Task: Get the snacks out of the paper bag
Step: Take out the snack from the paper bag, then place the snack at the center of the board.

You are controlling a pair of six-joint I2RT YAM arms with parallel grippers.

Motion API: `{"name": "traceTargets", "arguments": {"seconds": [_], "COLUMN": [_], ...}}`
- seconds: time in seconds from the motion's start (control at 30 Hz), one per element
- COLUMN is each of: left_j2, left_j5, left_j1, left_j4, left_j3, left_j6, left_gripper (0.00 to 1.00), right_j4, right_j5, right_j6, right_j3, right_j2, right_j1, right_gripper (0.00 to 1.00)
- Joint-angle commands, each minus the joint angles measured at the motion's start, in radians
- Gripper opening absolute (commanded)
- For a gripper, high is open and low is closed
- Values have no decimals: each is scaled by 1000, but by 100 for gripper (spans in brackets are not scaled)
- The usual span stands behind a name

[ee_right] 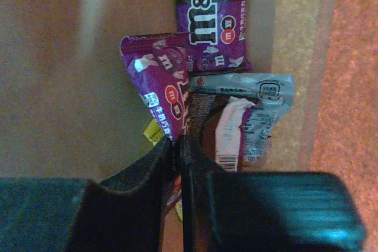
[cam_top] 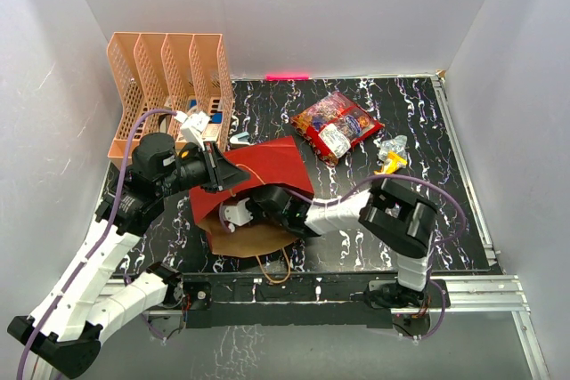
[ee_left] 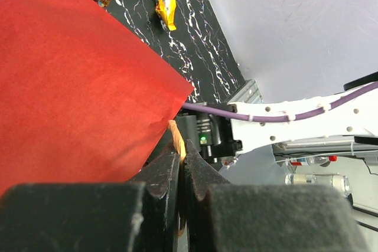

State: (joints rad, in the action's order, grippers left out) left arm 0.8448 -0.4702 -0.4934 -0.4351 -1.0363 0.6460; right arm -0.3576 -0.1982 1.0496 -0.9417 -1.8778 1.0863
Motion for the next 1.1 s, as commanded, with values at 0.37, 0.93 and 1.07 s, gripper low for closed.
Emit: {"name": "traceTargets", "arguments": {"seconds": [0.37,0.93,1.07], "left_j2": [-12,11,17], "left_j5": [3,-10,-12], "left_j1": [-3,-4,-4], "left_j4": [-1,46,43], "left_j3": [-41,-18,-25], "left_j6": [-22,-9,-9], "left_gripper": [0,0,0], "right_j4": [335,455,294], "right_j5": [480,552,105], "right_j6": [-297,-715,-840], "right_j3": [97,58,93], "right_j2": [470,1017,1090], "right_j1": [9,-15,-27], "right_gripper": [10,7,7]}}
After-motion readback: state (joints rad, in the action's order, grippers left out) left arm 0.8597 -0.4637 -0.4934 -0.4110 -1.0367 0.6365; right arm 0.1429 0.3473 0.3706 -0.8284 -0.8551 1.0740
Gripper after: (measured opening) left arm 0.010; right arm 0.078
